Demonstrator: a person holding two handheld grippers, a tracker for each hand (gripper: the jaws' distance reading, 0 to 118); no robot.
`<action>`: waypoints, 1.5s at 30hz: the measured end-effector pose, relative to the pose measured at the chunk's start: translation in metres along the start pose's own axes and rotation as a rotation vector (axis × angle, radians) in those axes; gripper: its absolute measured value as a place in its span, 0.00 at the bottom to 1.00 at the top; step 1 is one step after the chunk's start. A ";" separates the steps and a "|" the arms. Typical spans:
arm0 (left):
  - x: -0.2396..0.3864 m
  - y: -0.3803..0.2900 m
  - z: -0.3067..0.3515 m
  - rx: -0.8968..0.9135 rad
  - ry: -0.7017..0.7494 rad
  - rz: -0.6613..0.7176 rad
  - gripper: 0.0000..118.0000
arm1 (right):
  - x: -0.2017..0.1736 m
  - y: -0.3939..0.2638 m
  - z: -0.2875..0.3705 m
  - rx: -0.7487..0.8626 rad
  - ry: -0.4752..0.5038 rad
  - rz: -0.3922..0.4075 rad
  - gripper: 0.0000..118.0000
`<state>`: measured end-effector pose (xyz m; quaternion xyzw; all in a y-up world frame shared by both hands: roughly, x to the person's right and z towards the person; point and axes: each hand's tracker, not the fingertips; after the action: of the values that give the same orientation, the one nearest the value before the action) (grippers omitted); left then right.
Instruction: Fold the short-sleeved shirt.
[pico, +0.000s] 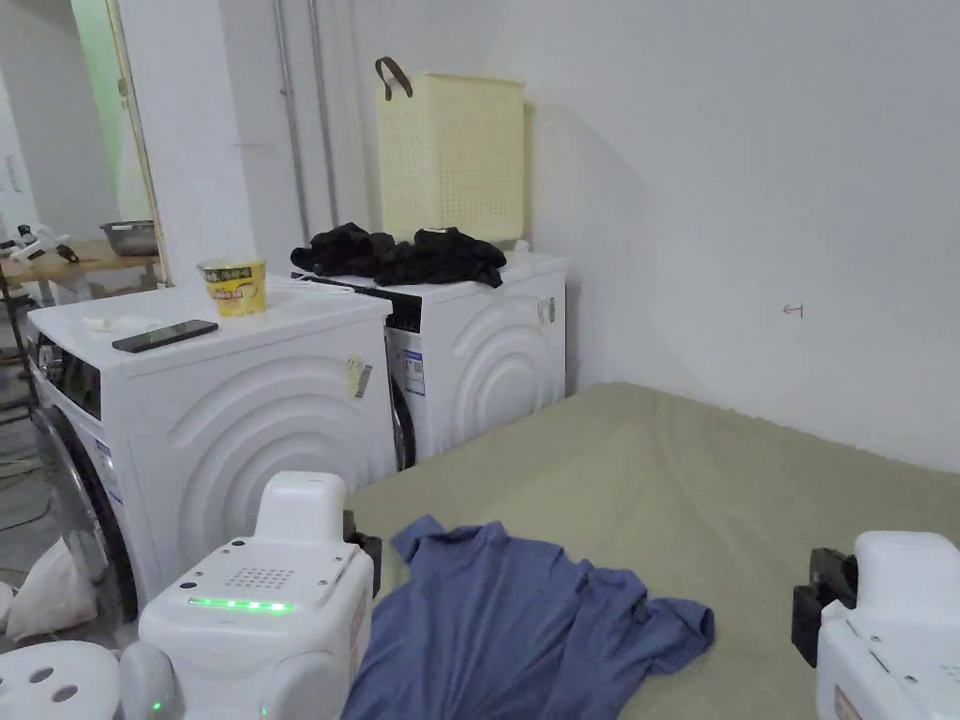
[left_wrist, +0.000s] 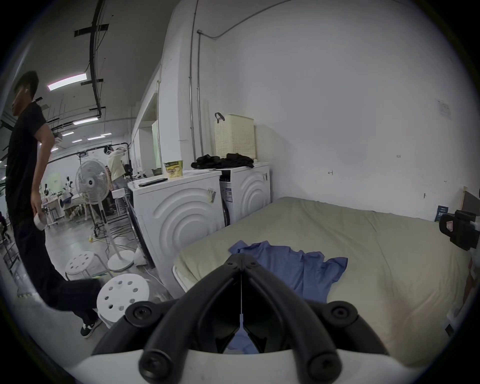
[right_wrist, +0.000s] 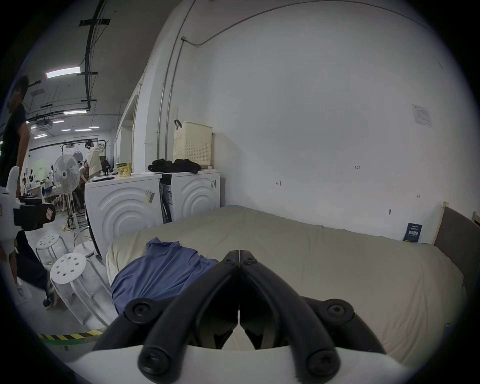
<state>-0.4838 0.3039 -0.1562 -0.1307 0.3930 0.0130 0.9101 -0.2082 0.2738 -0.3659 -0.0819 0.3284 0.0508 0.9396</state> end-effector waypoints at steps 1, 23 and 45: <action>0.000 -0.001 -0.002 -0.004 -0.003 0.003 0.00 | 0.000 -0.001 0.001 -0.002 0.005 -0.002 0.00; 0.078 -0.050 -0.156 -0.259 -0.172 -0.027 0.00 | 0.036 -0.039 -0.023 -0.063 -0.058 -0.053 0.00; 0.133 -0.175 -0.342 -0.860 -0.268 -0.163 0.95 | 0.040 -0.094 -0.022 -0.210 -0.055 -0.063 0.00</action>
<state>-0.6137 0.0394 -0.4368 -0.5243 0.2191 0.1200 0.8141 -0.1763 0.1795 -0.3963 -0.1886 0.2925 0.0574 0.9357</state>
